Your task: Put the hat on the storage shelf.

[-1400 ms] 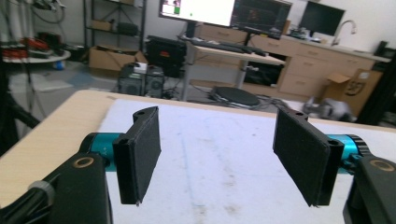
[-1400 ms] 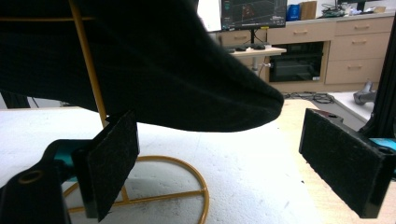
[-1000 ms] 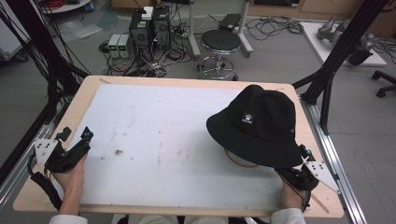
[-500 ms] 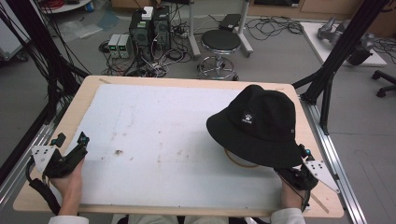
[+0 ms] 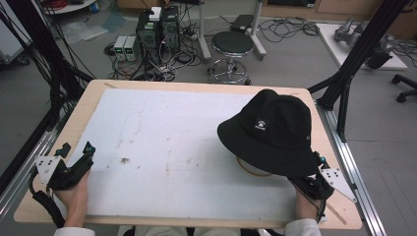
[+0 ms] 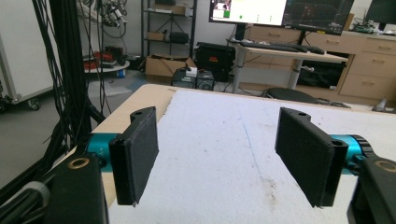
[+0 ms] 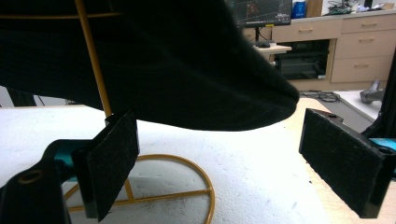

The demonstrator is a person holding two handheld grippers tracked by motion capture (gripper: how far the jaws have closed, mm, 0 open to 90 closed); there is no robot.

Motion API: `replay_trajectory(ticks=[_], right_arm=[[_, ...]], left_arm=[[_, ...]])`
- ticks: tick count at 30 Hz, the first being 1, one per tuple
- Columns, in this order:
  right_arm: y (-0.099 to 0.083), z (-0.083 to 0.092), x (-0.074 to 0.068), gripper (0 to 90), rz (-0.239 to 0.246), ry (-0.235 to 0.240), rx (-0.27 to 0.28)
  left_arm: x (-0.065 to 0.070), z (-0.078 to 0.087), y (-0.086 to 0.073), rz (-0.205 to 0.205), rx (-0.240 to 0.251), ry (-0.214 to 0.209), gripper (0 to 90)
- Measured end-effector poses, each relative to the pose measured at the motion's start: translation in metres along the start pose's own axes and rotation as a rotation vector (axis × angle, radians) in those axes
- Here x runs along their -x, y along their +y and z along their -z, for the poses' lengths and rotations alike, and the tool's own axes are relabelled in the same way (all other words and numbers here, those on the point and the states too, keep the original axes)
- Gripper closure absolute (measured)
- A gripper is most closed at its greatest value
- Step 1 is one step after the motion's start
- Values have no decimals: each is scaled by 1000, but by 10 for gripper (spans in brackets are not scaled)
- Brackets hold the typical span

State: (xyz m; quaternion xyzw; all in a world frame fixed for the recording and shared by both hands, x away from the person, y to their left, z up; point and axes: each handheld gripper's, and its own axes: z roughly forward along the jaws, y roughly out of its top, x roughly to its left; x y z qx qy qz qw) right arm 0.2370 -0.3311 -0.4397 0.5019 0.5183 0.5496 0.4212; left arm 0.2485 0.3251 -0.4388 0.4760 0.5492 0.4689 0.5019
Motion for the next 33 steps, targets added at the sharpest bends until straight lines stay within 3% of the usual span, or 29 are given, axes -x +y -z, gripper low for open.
replay_trajectory(ticks=[7,18,33], right_arm=[[-1,-1,1,114,-5,-2,-4],[-1,-1,0,114,-1,-1,-5],[-1,-1,0,114,-6,3,-10]], left_arm=[[-6,0,-1,25,-3,20,306],[-10,1,-1,81,-3,17,309],[-9,0,-2,91,-17,7,309]])
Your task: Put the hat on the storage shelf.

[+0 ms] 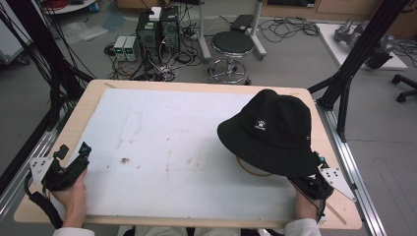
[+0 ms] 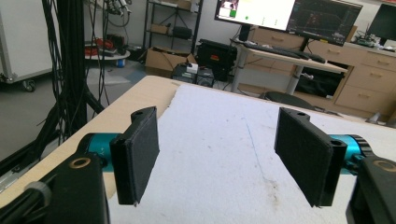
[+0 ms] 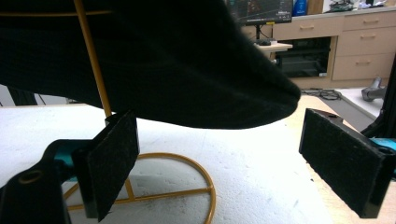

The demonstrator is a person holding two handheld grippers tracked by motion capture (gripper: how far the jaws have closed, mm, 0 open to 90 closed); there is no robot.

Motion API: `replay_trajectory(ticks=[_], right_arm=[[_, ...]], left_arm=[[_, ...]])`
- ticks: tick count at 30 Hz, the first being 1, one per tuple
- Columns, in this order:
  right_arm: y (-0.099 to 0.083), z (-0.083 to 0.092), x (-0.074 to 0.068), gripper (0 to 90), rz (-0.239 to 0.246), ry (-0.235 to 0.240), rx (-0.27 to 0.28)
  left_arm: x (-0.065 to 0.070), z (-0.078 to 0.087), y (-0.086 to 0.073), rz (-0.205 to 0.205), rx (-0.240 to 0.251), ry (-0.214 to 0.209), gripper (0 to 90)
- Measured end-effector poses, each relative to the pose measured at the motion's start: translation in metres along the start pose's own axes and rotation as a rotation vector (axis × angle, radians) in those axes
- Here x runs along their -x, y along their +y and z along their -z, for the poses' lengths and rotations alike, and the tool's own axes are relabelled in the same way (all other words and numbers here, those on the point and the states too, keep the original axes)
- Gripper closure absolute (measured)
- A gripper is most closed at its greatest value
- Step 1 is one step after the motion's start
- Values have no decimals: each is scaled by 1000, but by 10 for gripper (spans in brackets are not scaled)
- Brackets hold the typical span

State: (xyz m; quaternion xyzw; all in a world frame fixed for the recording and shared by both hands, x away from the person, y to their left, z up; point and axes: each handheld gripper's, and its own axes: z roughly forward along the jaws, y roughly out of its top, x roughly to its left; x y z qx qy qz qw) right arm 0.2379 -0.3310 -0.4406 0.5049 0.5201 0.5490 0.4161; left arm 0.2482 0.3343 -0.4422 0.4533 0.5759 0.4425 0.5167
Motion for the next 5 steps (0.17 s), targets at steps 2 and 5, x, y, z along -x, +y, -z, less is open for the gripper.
replay_trajectory(ticks=[2,5], right_arm=[[0,0,0,114,0,0,0],[0,0,0,114,-2,0,-2]], left_arm=[[0,0,0,1,-1,-5,310],[1,-1,-1,2,-6,-10,309]])
